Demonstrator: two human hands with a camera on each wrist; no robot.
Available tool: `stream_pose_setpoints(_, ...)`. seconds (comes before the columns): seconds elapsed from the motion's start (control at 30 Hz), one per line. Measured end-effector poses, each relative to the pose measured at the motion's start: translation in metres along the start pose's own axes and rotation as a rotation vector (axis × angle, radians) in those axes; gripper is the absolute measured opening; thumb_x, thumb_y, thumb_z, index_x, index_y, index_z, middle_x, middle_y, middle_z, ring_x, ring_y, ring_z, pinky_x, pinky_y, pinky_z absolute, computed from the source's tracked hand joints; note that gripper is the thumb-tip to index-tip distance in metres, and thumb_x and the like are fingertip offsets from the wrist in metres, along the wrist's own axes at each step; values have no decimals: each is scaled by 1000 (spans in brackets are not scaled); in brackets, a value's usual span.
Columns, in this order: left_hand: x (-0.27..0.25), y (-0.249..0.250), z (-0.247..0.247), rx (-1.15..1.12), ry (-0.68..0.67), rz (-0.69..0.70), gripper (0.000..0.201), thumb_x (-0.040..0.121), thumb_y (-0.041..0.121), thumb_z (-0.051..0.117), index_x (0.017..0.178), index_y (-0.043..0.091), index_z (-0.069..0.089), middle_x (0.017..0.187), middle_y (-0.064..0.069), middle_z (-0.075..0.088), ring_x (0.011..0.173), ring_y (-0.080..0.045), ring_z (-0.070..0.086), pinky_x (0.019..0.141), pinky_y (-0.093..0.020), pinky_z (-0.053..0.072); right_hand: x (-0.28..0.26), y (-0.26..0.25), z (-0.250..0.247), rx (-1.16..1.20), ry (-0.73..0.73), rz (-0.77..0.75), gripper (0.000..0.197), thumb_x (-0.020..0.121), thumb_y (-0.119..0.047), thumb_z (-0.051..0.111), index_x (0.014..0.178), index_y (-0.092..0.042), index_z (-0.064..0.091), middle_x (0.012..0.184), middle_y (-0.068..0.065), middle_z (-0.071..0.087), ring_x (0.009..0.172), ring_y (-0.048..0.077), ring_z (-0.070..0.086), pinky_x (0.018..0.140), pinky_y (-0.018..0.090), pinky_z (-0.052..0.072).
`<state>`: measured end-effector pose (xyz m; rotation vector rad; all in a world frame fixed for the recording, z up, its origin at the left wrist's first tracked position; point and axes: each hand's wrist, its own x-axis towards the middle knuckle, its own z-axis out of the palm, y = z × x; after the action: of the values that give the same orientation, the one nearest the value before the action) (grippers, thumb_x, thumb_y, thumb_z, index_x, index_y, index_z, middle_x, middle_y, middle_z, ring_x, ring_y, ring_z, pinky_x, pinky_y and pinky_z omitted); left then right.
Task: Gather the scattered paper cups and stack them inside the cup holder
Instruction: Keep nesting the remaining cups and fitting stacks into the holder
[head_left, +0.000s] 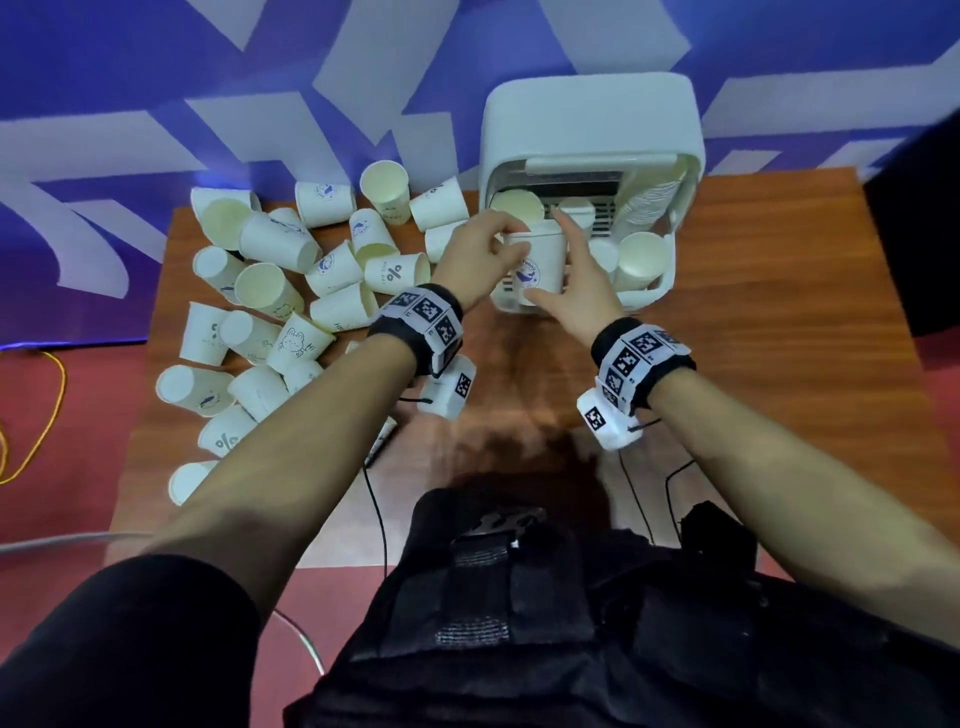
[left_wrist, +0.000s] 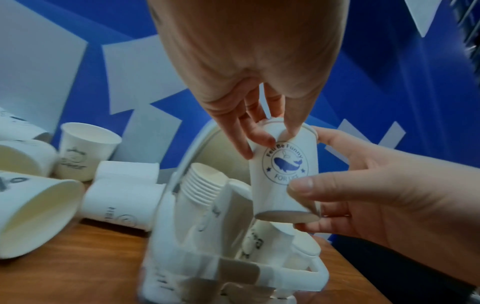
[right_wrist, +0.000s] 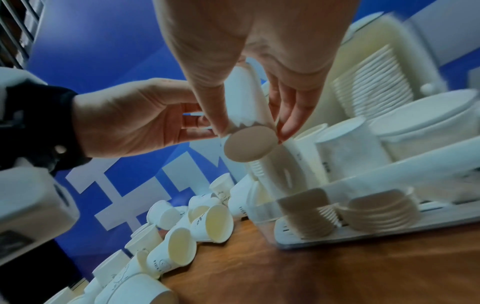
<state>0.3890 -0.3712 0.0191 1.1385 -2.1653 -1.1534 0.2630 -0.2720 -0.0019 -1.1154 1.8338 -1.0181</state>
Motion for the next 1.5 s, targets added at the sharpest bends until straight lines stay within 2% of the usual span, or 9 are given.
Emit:
stream_pose_setpoints(0.2, 12, 53, 47, 8, -35, 102, 9, 85, 12, 62, 92, 9, 66, 94, -7, 63, 81, -14, 54, 80, -29, 45, -12, 15, -63, -33, 143, -15, 72, 80, -14, 65, 137, -37, 29, 122, 6, 56, 102, 23, 61, 84, 46, 54)
stream_pose_setpoints(0.3, 17, 71, 69, 15, -64, 147, 6, 85, 13, 61, 87, 10, 66, 90, -8, 63, 81, -16, 56, 80, -33, 46, -16, 25, -92, -92, 178, -38, 67, 80, -18, 65, 135, -35, 32, 127, 8, 53, 108, 25, 57, 87, 48, 52)
stream_pose_setpoints(0.4, 25, 82, 88, 29, -70, 171, 7, 85, 13, 62, 87, 9, 67, 85, -2, 61, 79, -15, 54, 77, -31, 45, -17, 37, -114, -138, 191, -59, 67, 80, -22, 65, 135, -37, 31, 133, 8, 50, 113, 26, 55, 92, 47, 49)
stream_pose_setpoints(0.57, 38, 89, 115, 119, -96, 220, 8, 86, 15, 61, 86, 9, 67, 84, 7, 55, 84, -11, 49, 71, -16, 35, -11, 56, -137, -156, 209, -57, 49, 85, -16, 60, 127, -28, 39, 126, 7, 53, 110, 23, 55, 93, 45, 49)
stream_pose_setpoints(0.77, 48, 81, 129, 253, -94, 272, 10, 89, 18, 59, 88, 10, 66, 91, -3, 62, 90, -17, 50, 75, -22, 31, 5, 72, -147, -155, 213, -70, 32, 88, -20, 57, 118, -25, 46, 118, 5, 57, 106, 21, 55, 93, 42, 48)
stream_pose_setpoints(0.9, 53, 71, 130, 319, -47, 303, 10, 89, 17, 60, 90, 9, 65, 93, -5, 62, 93, -23, 51, 75, -22, 29, 16, 76, -147, -174, 199, -87, 27, 91, -19, 55, 118, -19, 49, 109, -1, 55, 96, 17, 53, 85, 32, 46)
stream_pose_setpoints(1.07, 55, 59, 130, 326, -59, 263, 9, 87, 12, 59, 92, 8, 65, 96, -7, 62, 96, -24, 55, 76, -34, 42, 27, 82, -142, -208, 192, -109, 24, 91, -15, 55, 115, -14, 52, 115, 3, 57, 95, 21, 56, 84, 35, 48)
stream_pose_setpoints(1.23, 51, 56, 135, 326, -42, 288, 12, 88, 12, 56, 95, 7, 65, 99, -7, 62, 95, -23, 55, 71, -27, 37, 29, 88, -145, -246, 173, -131, 25, 91, -15, 54, 116, -12, 54, 114, 4, 58, 87, 24, 57, 80, 33, 47)
stream_pose_setpoints(1.5, 53, 39, 146, 441, -149, 281, 14, 87, 13, 58, 96, 9, 68, 98, -8, 67, 103, -32, 53, 88, -41, 43, 24, 114, -144, -286, 137, -140, 26, 92, -15, 53, 118, -10, 58, 112, 5, 58, 95, 22, 56, 84, 28, 43)
